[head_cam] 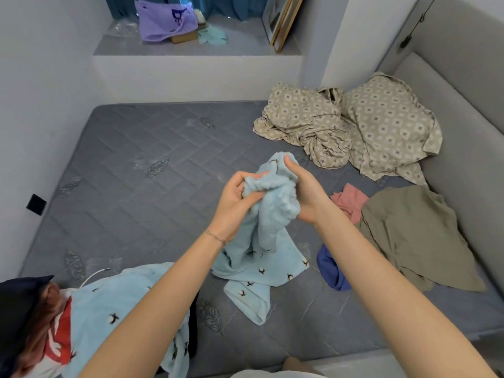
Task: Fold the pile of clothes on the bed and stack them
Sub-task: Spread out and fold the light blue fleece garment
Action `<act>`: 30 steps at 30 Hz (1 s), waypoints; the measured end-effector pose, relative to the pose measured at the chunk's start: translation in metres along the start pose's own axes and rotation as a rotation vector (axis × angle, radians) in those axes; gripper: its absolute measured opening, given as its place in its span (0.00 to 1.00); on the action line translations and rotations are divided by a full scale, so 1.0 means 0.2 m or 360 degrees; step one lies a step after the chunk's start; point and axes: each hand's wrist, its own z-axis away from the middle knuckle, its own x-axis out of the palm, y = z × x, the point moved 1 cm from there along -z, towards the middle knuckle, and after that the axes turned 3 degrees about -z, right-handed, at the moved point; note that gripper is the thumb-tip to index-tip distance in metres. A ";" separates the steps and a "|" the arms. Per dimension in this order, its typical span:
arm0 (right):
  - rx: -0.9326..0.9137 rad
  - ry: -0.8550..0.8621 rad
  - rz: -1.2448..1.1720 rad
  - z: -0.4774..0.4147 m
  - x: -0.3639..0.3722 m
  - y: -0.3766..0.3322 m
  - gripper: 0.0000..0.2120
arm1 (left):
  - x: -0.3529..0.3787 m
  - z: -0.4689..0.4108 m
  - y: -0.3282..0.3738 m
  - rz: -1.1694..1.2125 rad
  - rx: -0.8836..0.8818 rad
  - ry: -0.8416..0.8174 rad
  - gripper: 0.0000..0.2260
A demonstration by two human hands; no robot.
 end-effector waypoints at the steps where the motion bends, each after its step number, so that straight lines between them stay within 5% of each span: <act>1: 0.0024 -0.0022 0.0006 0.00 -0.01 0.00 0.17 | 0.00 0.02 -0.01 -0.0034 -0.0002 -0.0051 0.08; 9: 0.0222 0.0067 0.0297 0.02 -0.06 0.06 0.26 | 0.08 0.11 -0.01 -0.0190 0.0030 -0.0204 0.07; 14: 0.0135 0.0103 0.0410 0.04 -0.06 0.09 0.20 | 0.07 0.15 -0.03 -0.0244 0.0057 -0.0486 0.12; 16: -0.0030 -0.0096 0.0132 0.03 -0.08 0.16 0.22 | 0.01 0.15 -0.03 -0.0180 0.0009 -0.0421 0.09; 18: -0.0028 0.0043 0.0351 0.04 -0.12 0.13 0.10 | -0.07 0.11 -0.03 -0.0208 -0.0001 -0.0177 0.07; 20: -0.0042 0.0089 0.0568 0.09 -0.15 0.07 0.08 | -0.17 0.04 -0.06 -0.0479 0.0025 -0.0041 0.07; 22: 0.0002 -0.0157 0.0528 0.14 -0.12 0.04 0.11 | -0.24 -0.01 -0.07 -0.0670 -0.0083 -0.0182 0.18; 25: 0.0015 -0.0404 0.0534 0.22 -0.04 0.02 0.10 | -0.28 -0.04 -0.02 -0.0472 -0.0206 -0.0452 0.26; 30: 0.0008 -0.0423 0.0759 0.26 -0.05 -0.03 0.18 | -0.30 -0.03 0.14 -0.0459 -0.0184 -0.0504 0.10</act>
